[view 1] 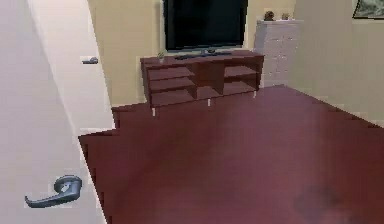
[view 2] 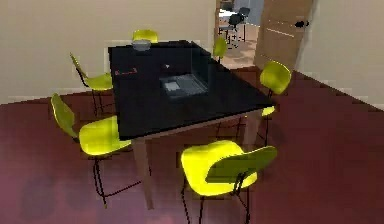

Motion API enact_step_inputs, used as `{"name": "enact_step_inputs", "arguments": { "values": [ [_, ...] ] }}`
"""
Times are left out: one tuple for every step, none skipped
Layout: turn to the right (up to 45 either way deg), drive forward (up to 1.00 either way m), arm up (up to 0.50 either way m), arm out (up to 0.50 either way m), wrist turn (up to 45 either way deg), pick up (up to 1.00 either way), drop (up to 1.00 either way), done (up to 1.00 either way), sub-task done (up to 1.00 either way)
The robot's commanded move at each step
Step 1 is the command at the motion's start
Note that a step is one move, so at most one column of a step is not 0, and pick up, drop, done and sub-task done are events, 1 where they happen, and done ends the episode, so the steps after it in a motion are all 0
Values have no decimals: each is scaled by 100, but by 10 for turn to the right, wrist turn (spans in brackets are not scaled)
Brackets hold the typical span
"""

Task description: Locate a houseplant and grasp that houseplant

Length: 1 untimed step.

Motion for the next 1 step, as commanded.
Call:
{"name": "enact_step_inputs", "arguments": {
  "values": [
    [0,80,0,0,0,0,0,0,0]
  ]
}}
